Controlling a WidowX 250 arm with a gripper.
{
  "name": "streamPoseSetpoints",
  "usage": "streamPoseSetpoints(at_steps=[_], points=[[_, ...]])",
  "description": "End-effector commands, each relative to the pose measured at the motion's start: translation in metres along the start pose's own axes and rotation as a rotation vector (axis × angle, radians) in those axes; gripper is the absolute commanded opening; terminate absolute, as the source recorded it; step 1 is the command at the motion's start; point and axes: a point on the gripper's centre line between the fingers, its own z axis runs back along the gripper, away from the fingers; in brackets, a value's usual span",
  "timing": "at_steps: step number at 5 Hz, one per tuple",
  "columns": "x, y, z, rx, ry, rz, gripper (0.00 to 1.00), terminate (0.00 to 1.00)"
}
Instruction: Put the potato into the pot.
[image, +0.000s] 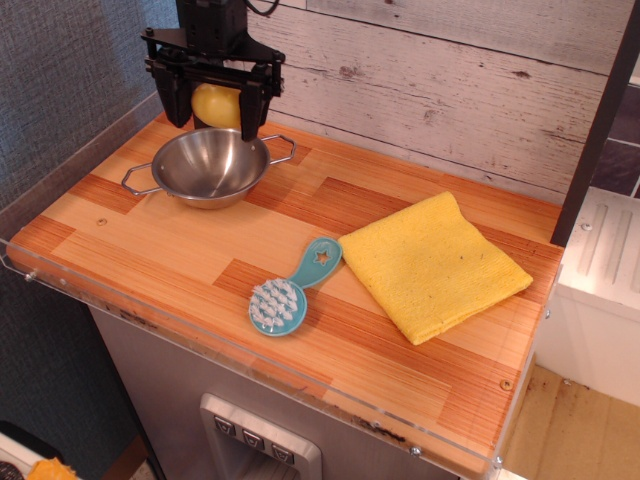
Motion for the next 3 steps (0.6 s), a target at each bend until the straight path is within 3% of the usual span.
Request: streamPoseSetpoints(at_steps=[1, 2, 3], points=[[-0.007, 0.012, 0.02, 0.007, -0.063, 0.04, 1.0, 0.0], [-0.009, 0.018, 0.014, 0.017, -0.036, 0.069, 0.0, 0.0], [-0.011, 0.022, 0.012, 0.001, -0.038, 0.107, 0.0, 0.0]])
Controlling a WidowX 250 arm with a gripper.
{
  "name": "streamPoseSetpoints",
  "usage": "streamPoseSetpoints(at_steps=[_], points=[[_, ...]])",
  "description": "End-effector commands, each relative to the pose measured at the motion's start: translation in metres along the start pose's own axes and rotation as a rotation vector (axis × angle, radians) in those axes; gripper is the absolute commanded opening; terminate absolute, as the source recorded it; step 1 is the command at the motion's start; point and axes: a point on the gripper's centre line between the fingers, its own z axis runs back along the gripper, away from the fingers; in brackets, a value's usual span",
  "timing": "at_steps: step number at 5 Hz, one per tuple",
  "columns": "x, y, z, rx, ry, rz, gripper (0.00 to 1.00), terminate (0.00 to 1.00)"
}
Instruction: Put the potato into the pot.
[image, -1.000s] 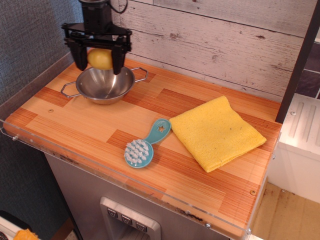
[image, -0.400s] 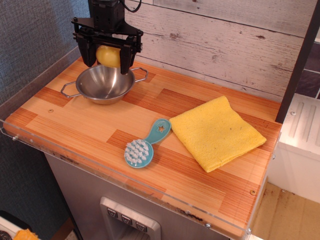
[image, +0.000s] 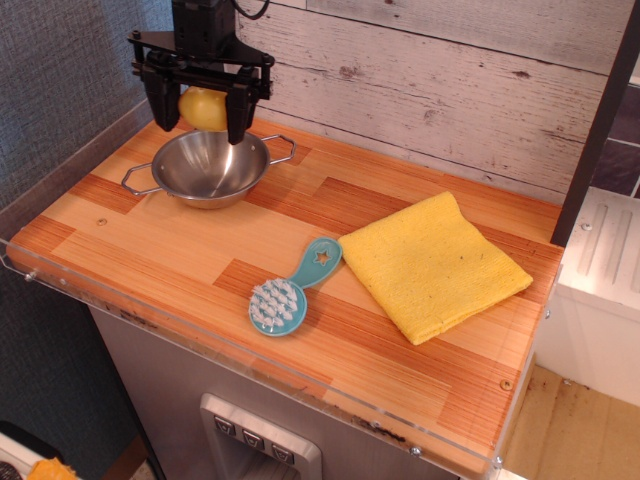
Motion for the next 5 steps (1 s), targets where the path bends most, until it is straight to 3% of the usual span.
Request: streamPoseSetpoints(at_steps=[1, 2, 5], points=[[-0.0063, 0.0111, 0.0119, -0.027, -0.063, 0.076, 0.0, 0.0], [-0.0093, 0.013, 0.0165, -0.034, -0.045, 0.092, 1.0, 0.0], [-0.0104, 0.0129, 0.0149, -0.036, -0.047, 0.034, 1.0, 0.0]])
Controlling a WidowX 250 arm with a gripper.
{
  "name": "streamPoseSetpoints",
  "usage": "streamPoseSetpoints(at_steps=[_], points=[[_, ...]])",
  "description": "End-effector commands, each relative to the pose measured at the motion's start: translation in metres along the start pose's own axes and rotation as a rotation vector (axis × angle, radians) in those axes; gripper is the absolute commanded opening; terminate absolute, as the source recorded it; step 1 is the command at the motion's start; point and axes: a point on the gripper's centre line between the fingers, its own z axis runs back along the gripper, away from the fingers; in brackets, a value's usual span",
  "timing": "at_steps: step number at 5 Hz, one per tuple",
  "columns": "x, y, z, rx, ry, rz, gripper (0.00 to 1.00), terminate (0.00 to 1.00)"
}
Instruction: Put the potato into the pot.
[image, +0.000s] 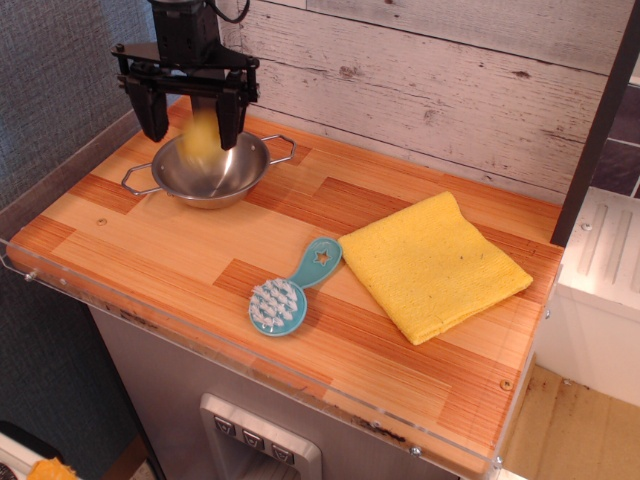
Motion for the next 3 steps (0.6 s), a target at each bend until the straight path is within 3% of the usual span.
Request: streamPoseSetpoints(at_steps=[1, 2, 3], points=[[-0.005, 0.007, 0.02, 0.026, -0.054, 0.018, 1.0, 0.0], [-0.004, 0.005, 0.024, 0.039, -0.067, -0.026, 1.0, 0.0], [-0.004, -0.001, 0.032, 0.011, -0.068, -0.117, 1.0, 0.0]])
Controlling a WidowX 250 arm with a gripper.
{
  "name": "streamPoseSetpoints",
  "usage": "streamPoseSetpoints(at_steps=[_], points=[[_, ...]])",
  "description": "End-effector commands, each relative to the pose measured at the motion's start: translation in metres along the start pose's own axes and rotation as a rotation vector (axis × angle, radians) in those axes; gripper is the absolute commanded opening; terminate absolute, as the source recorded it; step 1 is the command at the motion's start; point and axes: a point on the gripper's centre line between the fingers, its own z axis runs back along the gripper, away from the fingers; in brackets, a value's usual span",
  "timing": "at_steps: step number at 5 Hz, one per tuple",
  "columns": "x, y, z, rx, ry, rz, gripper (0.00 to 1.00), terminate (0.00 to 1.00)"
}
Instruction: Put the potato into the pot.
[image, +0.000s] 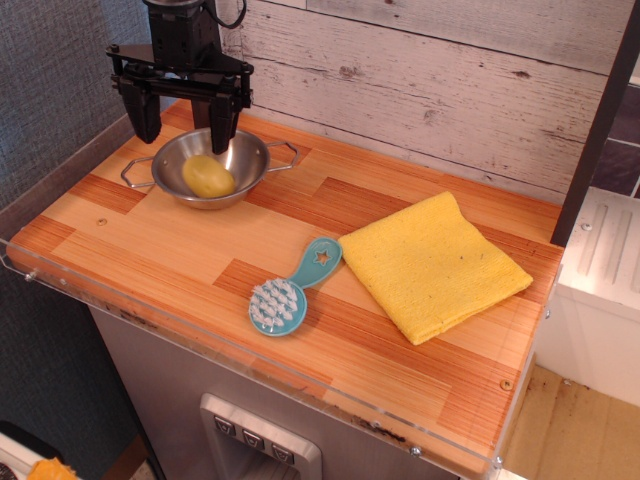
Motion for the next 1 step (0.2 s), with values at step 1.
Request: streamPoseSetpoints(at_steps=[1], points=[[-0.0013, -0.0037, 0.0321, -0.019, -0.087, -0.088, 1.0, 1.0]])
